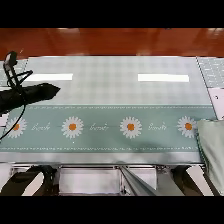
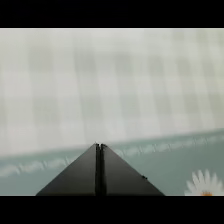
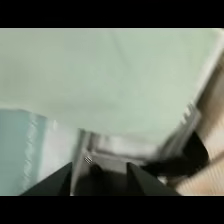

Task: Fold the shirts.

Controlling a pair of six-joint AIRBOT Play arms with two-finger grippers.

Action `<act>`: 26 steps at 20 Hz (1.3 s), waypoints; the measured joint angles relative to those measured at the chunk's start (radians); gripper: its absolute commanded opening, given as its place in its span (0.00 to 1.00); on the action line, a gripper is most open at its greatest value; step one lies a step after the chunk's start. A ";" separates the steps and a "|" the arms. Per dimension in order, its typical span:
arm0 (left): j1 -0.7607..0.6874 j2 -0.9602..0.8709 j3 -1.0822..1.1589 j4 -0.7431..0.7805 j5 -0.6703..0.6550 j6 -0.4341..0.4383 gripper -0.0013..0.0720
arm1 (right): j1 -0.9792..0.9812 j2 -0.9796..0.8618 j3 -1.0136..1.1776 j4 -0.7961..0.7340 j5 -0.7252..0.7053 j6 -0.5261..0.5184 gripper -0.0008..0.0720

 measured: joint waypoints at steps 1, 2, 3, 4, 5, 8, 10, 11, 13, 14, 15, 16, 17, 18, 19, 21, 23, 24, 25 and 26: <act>0.000 -0.002 0.018 -0.010 0.039 0.015 0.04 | 0.026 0.002 0.022 0.077 -0.043 -0.005 0.06; -0.002 -0.008 0.046 -0.027 0.080 0.026 0.04 | 0.060 0.003 0.042 0.172 -0.098 -0.029 0.06; -0.008 -0.021 0.081 -0.043 0.111 0.034 0.04 | 0.108 0.003 0.061 0.288 -0.160 -0.063 0.06; -0.019 -0.042 0.131 -0.056 0.127 0.042 0.04 | 0.178 0.002 0.080 0.419 -0.236 -0.103 0.06; -0.034 -0.071 0.183 -0.068 0.135 0.046 0.04 | 0.259 -0.003 0.097 0.523 -0.306 -0.140 0.06; -0.095 -0.189 0.356 -0.082 0.074 0.056 0.04 | 0.599 -0.048 0.145 0.659 -0.494 -0.217 0.06; -0.137 -0.261 0.422 -0.055 -0.011 0.047 0.04 | 0.845 -0.119 0.161 0.575 -0.545 -0.205 0.06; -0.158 -0.288 0.434 -0.020 -0.040 0.016 0.04 | 0.964 -0.166 0.166 0.505 -0.549 -0.178 0.06; -0.200 -0.332 0.425 0.106 -0.096 -0.094 0.04 | 1.152 -0.259 0.172 0.369 -0.540 -0.117 0.06; -0.216 -0.348 0.411 0.178 -0.112 -0.159 0.04 | 1.218 -0.300 0.174 0.310 -0.539 -0.087 0.06; -0.225 -0.362 0.398 0.250 -0.132 -0.211 0.04 | 1.270 -0.341 0.175 0.252 -0.533 -0.056 0.06; -0.227 -0.369 0.390 0.291 -0.145 -0.248 0.04 | 1.303 -0.372 0.177 0.208 -0.528 -0.030 0.06; -0.227 -0.374 0.385 0.325 -0.150 -0.276 0.04 | 1.327 -0.399 0.177 0.172 -0.522 -0.009 0.06; -0.224 -0.378 0.379 0.354 -0.170 -0.299 0.04 | 1.342 -0.415 0.178 0.149 -0.518 0.005 0.06; -0.222 -0.382 0.376 0.375 -0.178 -0.316 0.04 | 1.354 -0.428 0.179 0.130 -0.516 0.019 0.06; -0.220 -0.388 0.370 0.403 -0.207 -0.337 0.04 | 1.369 -0.441 0.179 0.102 -0.511 0.032 0.06; -0.218 -0.391 0.368 0.417 -0.225 -0.351 0.04 | 1.376 -0.448 0.179 0.084 -0.505 0.042 0.06; -0.218 -0.393 0.367 0.425 -0.234 -0.353 0.04 | 1.378 -0.450 0.179 0.083 -0.503 0.045 0.06; -0.217 -0.393 0.367 0.425 -0.238 -0.357 0.04 | 1.380 -0.452 0.179 0.081 -0.503 0.047 0.06; -0.217 -0.394 0.366 0.429 -0.245 -0.359 0.04 | 1.382 -0.453 0.179 0.079 -0.500 0.048 0.06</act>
